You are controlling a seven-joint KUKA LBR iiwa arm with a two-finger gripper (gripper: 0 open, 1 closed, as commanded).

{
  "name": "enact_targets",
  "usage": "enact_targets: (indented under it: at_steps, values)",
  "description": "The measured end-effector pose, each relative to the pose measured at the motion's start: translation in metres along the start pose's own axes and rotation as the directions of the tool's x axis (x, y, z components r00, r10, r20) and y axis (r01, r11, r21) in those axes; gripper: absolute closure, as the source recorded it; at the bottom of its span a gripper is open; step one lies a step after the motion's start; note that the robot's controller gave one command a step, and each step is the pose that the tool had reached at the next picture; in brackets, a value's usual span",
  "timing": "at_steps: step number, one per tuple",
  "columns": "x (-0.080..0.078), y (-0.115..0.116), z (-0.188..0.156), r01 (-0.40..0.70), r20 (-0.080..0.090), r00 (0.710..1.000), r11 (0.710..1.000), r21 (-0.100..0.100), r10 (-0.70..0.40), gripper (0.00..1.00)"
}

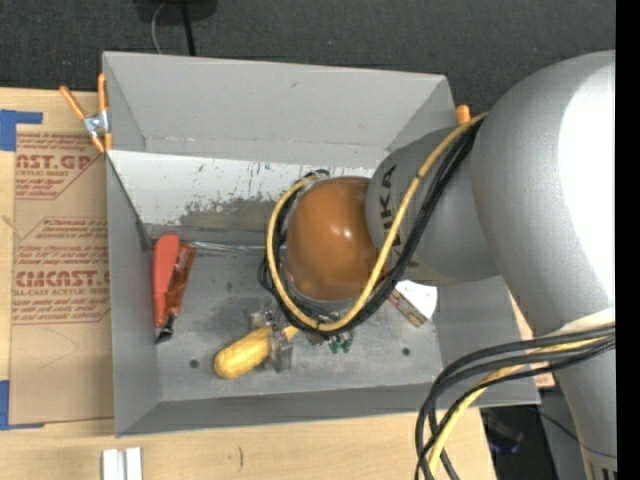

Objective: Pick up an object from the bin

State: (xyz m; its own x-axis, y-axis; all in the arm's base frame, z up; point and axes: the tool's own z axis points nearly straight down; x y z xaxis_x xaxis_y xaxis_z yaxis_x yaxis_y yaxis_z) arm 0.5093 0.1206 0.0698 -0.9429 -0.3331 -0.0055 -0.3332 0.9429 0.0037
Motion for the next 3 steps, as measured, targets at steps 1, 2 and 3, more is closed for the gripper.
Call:
enact_targets:
  at_steps: [1,2,3]
  values:
    - [0.000,0.000,0.000,0.000,0.000,1.000,1.000,0.000,0.000,1.00]
    - [0.002,-0.012,-0.086,0.025,0.001,1.000,1.000,-0.001,-0.025,1.00]
    - [0.002,-0.012,-0.086,0.025,0.001,1.000,1.000,-0.001,-0.025,1.00]
